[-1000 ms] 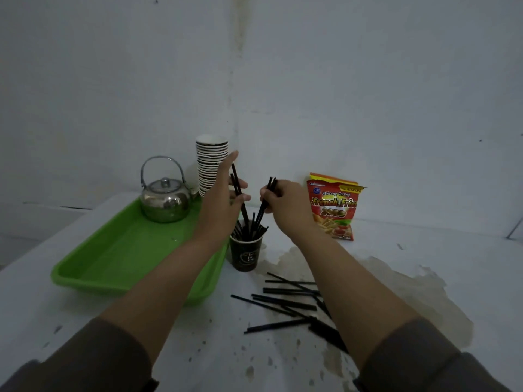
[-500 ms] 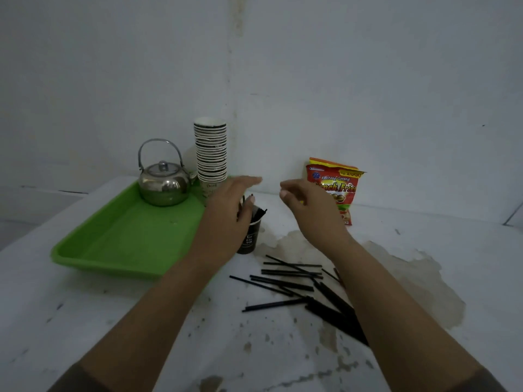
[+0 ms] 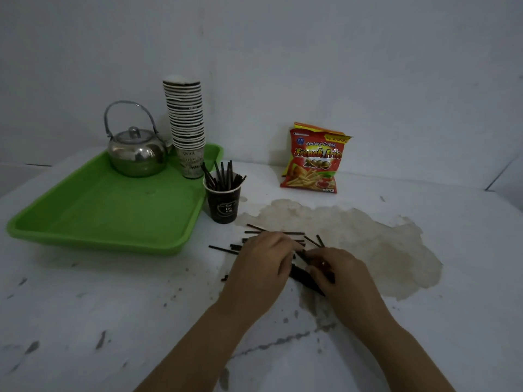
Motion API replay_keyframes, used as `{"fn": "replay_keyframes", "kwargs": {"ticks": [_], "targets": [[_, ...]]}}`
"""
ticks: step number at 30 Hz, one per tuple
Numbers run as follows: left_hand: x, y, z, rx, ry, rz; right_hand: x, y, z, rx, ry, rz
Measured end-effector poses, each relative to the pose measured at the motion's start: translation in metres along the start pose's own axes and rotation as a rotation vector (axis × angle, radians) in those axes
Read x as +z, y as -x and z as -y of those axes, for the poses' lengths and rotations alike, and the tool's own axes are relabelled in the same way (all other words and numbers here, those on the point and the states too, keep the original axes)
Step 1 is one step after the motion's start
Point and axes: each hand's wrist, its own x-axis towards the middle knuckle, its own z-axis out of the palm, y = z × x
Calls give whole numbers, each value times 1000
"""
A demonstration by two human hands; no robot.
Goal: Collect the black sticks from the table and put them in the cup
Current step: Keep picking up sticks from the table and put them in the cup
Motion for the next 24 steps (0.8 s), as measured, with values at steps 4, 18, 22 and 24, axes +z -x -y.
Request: {"fn": "replay_keyframes", "kwargs": {"ticks": [4, 18, 22, 24], "targets": [[-1, 6, 12, -30, -71, 82, 2, 1, -3, -48, 117, 62], [-22, 12, 52, -283, -350, 166, 14, 5, -2, -121, 228, 84], [-20, 12, 49, -250, -382, 157, 15, 4, 0, -110, 202, 94], [-19, 12, 48, -237, -386, 160, 15, 4, 0, -117, 190, 94]]}}
